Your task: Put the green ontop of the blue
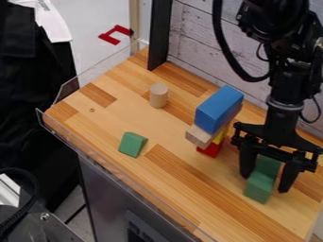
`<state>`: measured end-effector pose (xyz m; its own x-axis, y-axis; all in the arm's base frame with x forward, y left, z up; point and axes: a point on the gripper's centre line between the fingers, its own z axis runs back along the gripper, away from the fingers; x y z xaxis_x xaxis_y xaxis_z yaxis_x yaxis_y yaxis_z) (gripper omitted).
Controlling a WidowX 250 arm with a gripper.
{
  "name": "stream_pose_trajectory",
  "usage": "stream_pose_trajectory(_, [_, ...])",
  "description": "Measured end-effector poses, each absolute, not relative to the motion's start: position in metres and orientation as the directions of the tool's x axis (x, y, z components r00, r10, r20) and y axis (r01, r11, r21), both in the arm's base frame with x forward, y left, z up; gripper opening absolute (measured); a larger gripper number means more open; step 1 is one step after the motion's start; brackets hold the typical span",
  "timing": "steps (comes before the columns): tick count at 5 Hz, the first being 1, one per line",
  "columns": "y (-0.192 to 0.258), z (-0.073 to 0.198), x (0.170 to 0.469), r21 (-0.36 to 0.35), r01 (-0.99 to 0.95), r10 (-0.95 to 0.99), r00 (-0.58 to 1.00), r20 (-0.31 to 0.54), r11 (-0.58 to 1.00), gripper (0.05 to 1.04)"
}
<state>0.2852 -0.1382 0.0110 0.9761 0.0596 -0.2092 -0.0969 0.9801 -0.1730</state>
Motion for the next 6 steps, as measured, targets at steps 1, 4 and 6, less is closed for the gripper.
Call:
stream_pose_trajectory(1, [-0.138, 0.010, 0.286, -0.168, -0.097, 0.062, 0.978, -0.201, 0.981, 0.523])
stream_pose_trajectory(4, [-0.148, 0.101, 0.287, -0.046, 0.014, -0.015, 1.000, -0.021, 0.999, 0.513])
stream_pose_trajectory(6, [-0.131, 0.173, 0.288, -0.061, 0.038, -0.036, 0.999, 0.036, 0.997, 0.513])
